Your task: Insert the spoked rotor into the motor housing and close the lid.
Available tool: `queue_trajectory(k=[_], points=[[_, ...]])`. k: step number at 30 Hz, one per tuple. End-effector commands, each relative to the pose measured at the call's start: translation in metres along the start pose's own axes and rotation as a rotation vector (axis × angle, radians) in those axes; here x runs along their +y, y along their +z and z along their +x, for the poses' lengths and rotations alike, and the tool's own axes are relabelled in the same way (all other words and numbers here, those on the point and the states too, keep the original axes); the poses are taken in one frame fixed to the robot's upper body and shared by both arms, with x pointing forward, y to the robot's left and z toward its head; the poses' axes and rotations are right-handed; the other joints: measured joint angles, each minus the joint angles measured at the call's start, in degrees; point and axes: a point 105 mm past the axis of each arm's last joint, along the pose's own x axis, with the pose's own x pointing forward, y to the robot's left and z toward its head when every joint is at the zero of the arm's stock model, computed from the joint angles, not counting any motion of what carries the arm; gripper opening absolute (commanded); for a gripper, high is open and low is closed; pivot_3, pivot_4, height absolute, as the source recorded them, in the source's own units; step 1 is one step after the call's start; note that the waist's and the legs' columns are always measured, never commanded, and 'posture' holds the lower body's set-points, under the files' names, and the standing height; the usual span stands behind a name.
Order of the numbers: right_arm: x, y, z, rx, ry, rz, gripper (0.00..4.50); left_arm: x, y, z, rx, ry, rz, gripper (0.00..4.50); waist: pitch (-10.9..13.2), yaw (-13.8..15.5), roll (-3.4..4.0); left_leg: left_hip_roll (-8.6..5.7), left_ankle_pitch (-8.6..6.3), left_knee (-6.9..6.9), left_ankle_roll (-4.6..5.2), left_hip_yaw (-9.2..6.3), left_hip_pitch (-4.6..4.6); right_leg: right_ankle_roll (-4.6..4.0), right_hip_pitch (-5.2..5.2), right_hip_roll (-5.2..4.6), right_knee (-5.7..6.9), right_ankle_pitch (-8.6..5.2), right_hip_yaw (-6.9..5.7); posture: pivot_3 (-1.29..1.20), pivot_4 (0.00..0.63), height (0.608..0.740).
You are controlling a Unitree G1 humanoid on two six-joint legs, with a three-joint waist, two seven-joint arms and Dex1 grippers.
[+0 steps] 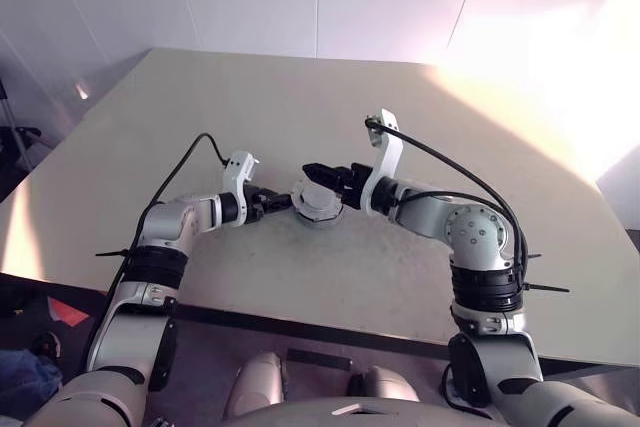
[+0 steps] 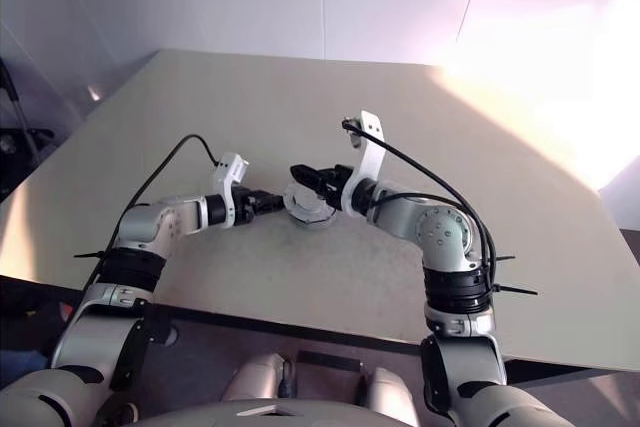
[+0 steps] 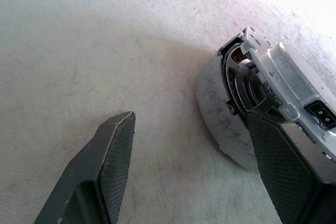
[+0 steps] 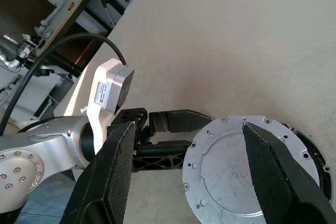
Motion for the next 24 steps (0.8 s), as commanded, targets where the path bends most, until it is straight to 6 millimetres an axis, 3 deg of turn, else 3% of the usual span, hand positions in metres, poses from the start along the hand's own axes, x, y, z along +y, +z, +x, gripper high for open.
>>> queue_trajectory(k=[1,7,14,24], points=[[0.013,0.014,-0.002,-0.06,0.041,-0.094,3.65,0.001,0.011,-0.007,-0.039,0.012,0.026,3.55,0.0,0.0,0.0,0.0,0.0,0.0,0.0,0.0,0.0,0.0,0.0,0.0,0.0,0.0,0.0,0.0,0.0,0.74],[0.007,0.011,-0.008,-0.098,0.053,-0.388,3.65,0.012,0.02,-0.017,-0.065,0.045,0.036,3.55,0.0,-0.1,-0.04,0.0,0.0,0.02,0.0,0.0,-0.01,0.22,0.01,0.0,-0.01,0.13,0.0,0.0,0.0,0.74],[-0.01,-0.007,-0.003,-0.059,0.097,-0.548,3.65,0.033,0.044,-0.034,-0.169,0.117,0.032,3.55,0.0,-0.1,-0.05,0.05,0.0,0.05,-0.01,-0.02,-0.01,0.21,0.01,0.06,0.01,0.12,0.0,0.0,0.0,0.74],[-0.017,-0.025,0.015,-0.024,0.159,-0.634,3.65,0.024,0.035,-0.026,-0.168,0.093,0.022,3.55,0.0,-0.1,-0.08,0.11,-0.23,0.64,0.38,-0.02,-0.14,-0.03,0.1,0.05,0.12,0.0,0.0,0.0,0.0,0.74]])
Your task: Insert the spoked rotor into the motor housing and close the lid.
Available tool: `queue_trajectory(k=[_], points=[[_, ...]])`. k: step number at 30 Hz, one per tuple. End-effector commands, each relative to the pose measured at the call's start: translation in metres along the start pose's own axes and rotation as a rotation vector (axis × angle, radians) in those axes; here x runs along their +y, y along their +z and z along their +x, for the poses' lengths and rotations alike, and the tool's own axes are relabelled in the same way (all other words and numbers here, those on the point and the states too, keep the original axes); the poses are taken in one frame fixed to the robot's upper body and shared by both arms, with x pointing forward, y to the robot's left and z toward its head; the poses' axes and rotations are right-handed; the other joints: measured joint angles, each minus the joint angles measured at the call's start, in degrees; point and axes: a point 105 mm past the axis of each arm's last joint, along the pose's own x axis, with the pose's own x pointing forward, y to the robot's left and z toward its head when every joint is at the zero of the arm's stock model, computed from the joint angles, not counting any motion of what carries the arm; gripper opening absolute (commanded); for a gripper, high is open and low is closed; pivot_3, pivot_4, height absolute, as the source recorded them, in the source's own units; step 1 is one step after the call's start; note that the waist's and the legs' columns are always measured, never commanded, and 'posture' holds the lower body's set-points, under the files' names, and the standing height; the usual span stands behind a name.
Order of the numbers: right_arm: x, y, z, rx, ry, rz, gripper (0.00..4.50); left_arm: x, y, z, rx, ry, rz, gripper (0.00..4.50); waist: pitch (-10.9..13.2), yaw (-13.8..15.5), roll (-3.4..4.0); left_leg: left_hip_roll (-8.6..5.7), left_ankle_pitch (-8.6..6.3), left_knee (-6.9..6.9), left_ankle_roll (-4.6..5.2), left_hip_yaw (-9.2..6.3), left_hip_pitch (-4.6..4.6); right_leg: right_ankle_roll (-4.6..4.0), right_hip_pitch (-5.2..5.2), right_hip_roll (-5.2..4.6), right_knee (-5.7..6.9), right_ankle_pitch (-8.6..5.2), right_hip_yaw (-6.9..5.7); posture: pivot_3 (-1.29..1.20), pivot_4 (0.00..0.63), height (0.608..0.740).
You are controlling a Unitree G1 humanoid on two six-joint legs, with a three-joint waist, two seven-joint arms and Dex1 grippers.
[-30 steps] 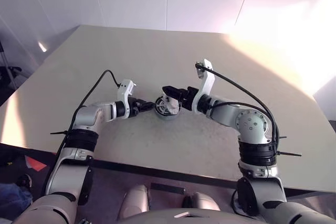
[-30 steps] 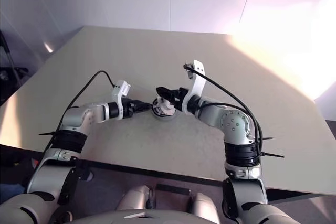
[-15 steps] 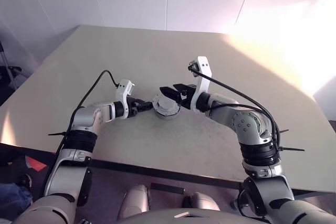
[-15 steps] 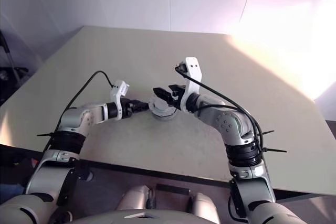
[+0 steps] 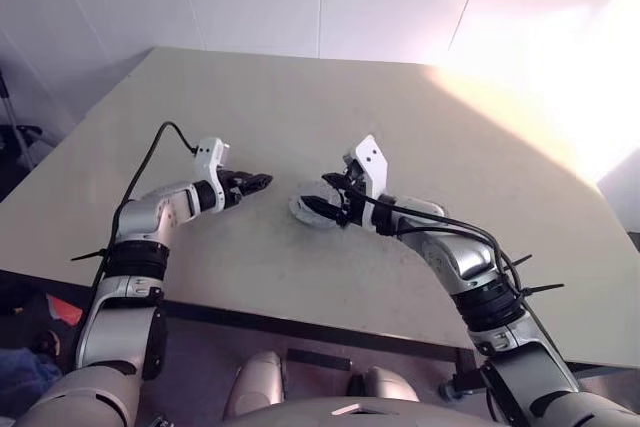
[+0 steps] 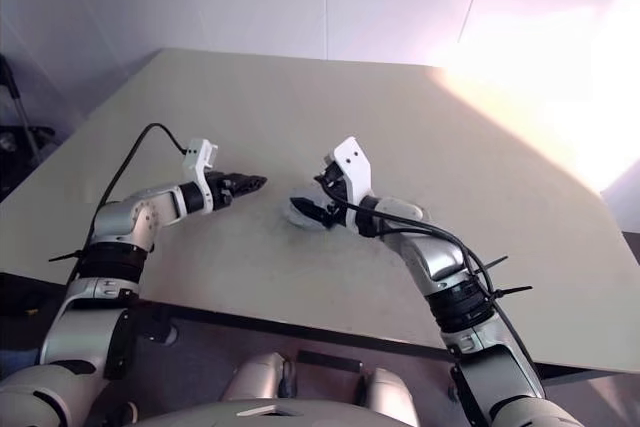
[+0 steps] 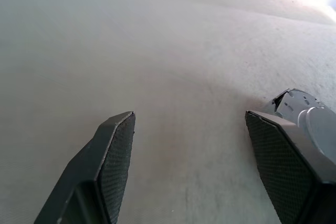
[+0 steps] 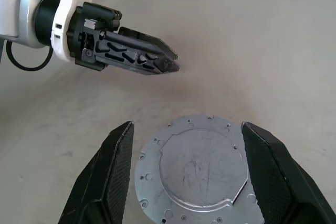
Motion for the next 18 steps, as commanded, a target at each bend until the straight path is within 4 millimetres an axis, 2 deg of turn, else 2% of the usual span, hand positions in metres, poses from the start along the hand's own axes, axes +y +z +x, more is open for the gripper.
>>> queue_trajectory(k=[1,5,13,18], points=[[-0.004,0.005,0.006,-0.012,-0.002,-0.061,3.65,-0.008,0.011,-0.001,-0.034,-0.019,0.038,3.55,0.0,-0.1,-0.01,0.02,-0.02,0.09,0.03,0.0,-0.02,0.0,0.0,0.0,0.05,0.0,0.0,0.0,0.0,0.74],[-0.006,-0.002,0.01,0.005,0.0,-0.072,4.48,-0.01,0.008,0.0,-0.031,-0.022,0.042,3.55,0.0,-0.2,-0.01,0.04,-0.04,0.28,0.06,0.0,-0.01,-0.02,0.03,0.0,0.16,0.01,0.0,0.0,0.0,0.74],[-0.009,-0.007,0.014,0.018,-0.008,-0.103,4.48,-0.012,0.006,0.001,-0.024,-0.024,0.043,3.55,0.0,-0.2,-0.01,0.06,-0.04,0.33,0.06,0.0,0.01,-0.03,0.03,0.0,0.26,0.01,0.0,0.0,0.0,0.74],[-0.012,-0.017,0.017,0.05,-0.016,-0.12,4.48,-0.012,0.006,0.001,-0.023,-0.022,0.044,3.55,0.0,-0.2,-0.01,0.06,-0.04,0.33,0.06,0.0,0.01,-0.03,0.02,0.0,0.26,0.01,0.0,0.0,0.0,0.74]])
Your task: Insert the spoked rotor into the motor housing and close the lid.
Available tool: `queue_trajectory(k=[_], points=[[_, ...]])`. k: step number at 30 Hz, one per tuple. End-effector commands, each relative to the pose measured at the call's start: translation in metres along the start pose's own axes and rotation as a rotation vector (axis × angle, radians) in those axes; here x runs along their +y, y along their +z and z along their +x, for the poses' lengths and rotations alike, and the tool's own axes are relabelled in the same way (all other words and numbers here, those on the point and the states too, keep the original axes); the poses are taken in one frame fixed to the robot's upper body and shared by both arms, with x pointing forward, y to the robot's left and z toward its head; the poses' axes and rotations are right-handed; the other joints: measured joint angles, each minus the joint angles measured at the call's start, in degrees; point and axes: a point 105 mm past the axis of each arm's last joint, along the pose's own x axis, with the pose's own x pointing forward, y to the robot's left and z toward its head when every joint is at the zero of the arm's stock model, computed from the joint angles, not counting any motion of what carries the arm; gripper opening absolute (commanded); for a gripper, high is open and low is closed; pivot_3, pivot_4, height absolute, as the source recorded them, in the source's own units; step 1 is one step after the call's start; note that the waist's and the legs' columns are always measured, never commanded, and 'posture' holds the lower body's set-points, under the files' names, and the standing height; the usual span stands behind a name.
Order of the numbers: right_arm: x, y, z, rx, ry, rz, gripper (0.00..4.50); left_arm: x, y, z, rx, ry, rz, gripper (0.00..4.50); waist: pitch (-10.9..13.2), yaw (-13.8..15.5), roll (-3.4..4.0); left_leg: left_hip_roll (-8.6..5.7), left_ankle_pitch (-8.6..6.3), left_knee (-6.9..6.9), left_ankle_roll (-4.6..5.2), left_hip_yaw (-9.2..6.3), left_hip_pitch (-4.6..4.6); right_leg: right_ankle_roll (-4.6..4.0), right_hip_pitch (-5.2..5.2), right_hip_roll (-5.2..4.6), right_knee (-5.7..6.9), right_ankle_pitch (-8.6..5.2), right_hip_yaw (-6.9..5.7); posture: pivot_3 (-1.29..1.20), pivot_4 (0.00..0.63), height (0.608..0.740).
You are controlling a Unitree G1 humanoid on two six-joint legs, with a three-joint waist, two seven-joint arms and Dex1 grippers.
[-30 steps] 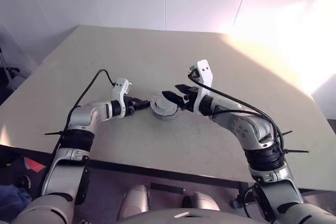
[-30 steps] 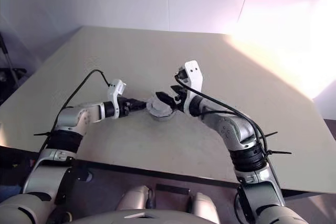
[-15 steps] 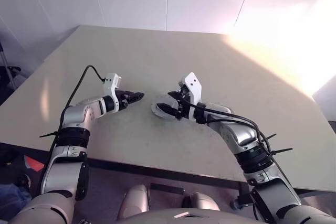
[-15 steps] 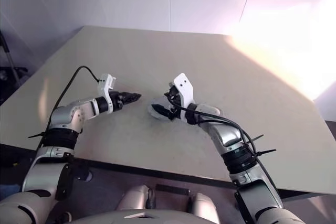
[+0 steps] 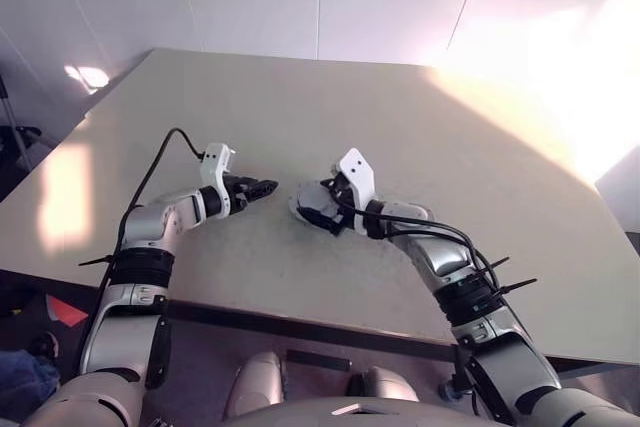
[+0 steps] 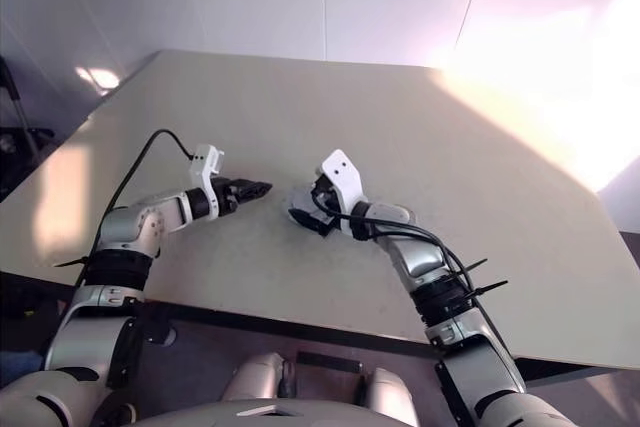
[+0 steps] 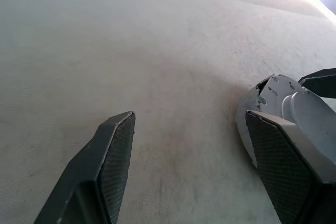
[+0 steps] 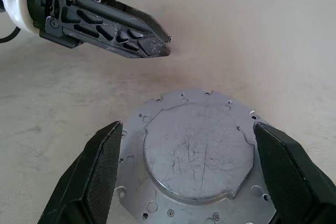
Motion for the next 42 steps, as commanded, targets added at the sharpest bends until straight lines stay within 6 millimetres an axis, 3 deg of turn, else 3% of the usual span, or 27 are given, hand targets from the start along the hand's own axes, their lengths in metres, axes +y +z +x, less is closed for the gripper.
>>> queue_trajectory(k=[1,7,10,12,13,26,42], points=[[-0.003,0.009,0.004,-0.026,-0.002,-0.044,4.48,-0.005,0.014,-0.001,-0.032,-0.012,0.042,3.55,0.0,0.0,0.0,0.0,0.0,0.0,0.0,0.0,0.0,0.0,0.0,0.0,0.0,0.0,0.0,0.0,0.0,0.74],[-0.006,0.004,0.007,-0.012,-0.014,-0.056,4.48,-0.004,0.014,-0.002,-0.032,-0.006,0.043,3.55,0.0,-0.2,0.0,0.01,0.0,0.01,0.0,0.0,0.05,-0.01,0.03,0.0,0.04,0.0,0.0,0.0,0.0,0.74],[-0.006,0.004,0.007,-0.015,-0.014,-0.063,3.93,-0.004,0.014,-0.002,-0.033,-0.003,0.043,3.55,0.0,-0.5,0.0,0.0,0.0,0.01,0.0,0.0,0.07,-0.01,0.07,0.0,0.04,0.0,0.0,0.0,0.0,0.74],[-0.007,0.005,0.006,-0.02,-0.018,-0.073,3.25,-0.003,0.014,-0.003,-0.033,-0.001,0.042,3.55,0.0,-0.7,0.0,0.0,0.0,0.02,0.0,0.0,0.08,-0.01,0.07,0.0,0.03,0.0,0.0,0.0,0.0,0.74],[-0.008,0.007,0.005,-0.024,-0.019,-0.077,3.11,-0.003,0.014,-0.003,-0.033,0.0,0.042,3.55,0.0,-0.8,0.0,0.0,0.0,0.02,0.0,0.0,0.08,-0.01,0.07,0.0,0.03,0.0,0.0,0.0,0.0,0.74],[-0.007,0.028,-0.006,-0.07,-0.024,-0.155,3.11,-0.001,0.01,-0.002,-0.024,0.01,0.038,3.55,0.0,-1.1,-0.03,0.01,-0.02,0.02,0.05,0.0,-0.02,-0.01,-0.01,0.0,0.01,0.0,0.0,0.0,0.0,0.74],[-0.01,-0.005,-0.002,0.044,-0.034,-0.1,3.11,-0.001,0.01,-0.002,-0.02,0.008,0.039,3.55,0.0,-1.2,-0.03,0.01,-0.03,0.02,0.05,0.0,0.07,-0.02,0.08,0.0,0.0,-0.01,0.0,0.0,0.0,0.74]])
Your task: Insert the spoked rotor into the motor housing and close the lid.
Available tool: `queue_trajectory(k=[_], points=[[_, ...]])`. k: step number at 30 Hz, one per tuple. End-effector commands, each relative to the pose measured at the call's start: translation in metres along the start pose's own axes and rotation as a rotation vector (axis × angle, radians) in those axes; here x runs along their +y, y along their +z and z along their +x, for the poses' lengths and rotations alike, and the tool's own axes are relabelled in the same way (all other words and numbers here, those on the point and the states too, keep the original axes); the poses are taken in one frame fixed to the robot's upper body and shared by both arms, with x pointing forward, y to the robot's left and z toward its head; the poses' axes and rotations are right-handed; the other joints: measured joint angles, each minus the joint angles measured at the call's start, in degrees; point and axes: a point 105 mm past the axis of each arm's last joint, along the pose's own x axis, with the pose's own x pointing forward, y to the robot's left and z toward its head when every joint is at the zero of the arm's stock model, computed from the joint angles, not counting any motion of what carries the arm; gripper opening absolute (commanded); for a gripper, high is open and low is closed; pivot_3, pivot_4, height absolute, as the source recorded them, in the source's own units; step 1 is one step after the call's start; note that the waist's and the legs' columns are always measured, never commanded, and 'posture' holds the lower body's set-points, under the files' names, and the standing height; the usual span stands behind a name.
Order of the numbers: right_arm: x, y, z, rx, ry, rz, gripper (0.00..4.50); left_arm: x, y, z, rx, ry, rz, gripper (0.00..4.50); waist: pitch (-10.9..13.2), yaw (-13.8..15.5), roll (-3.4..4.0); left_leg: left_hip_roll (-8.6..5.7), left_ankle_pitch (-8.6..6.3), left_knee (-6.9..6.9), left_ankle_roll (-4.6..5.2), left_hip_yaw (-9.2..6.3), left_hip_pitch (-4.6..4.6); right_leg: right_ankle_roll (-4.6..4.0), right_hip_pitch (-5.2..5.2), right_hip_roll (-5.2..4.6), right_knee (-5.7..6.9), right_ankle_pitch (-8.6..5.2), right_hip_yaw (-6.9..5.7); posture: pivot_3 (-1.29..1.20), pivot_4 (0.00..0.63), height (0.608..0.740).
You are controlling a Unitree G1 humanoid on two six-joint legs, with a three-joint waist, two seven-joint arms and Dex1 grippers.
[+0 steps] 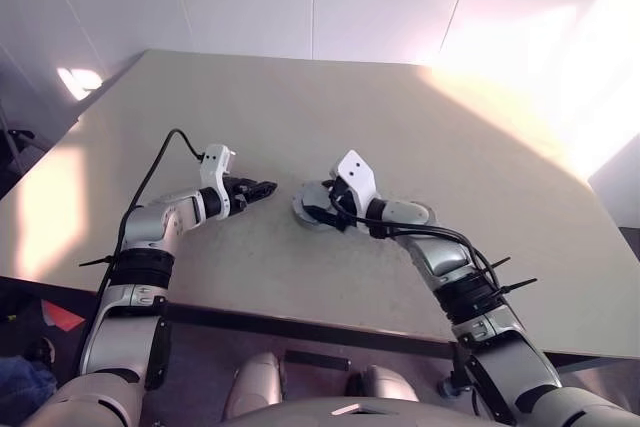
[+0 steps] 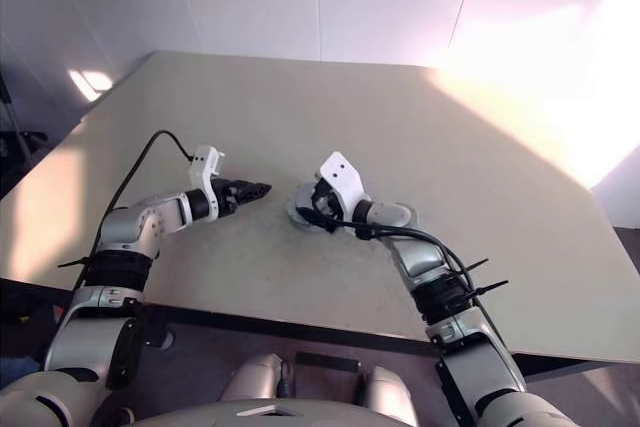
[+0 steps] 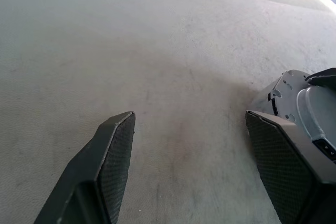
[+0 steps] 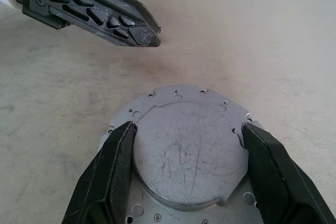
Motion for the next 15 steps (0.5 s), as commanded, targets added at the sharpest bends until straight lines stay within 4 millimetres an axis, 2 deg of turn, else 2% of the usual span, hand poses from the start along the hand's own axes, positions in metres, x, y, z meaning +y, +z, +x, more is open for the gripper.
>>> queue_trajectory(k=[1,11,15], points=[[-0.004,-0.005,-0.001,0.028,-0.015,-0.005,3.11,-0.003,0.012,-0.001,-0.03,-0.009,0.032,3.55,0.0,0.0,0.0,0.0,0.0,0.0,0.0,0.0,0.03,0.0,0.03,0.0,0.0,0.0,0.0,0.0,0.0,0.74],[-0.005,-0.019,-0.001,0.125,0.003,0.054,3.11,-0.007,0.011,0.0,-0.032,-0.019,0.027,3.55,0.0,-0.1,0.0,0.0,0.0,0.0,-0.01,0.0,0.1,0.0,0.09,0.0,0.01,0.0,0.0,0.0,0.0,0.74],[-0.003,-0.025,-0.003,0.184,0.038,0.022,3.11,-0.009,0.01,0.001,-0.032,-0.025,0.026,3.55,0.0,0.0,0.0,0.0,0.0,0.0,-0.02,0.0,0.18,0.0,0.17,0.0,0.01,0.0,0.0,0.0,0.0,0.74]])
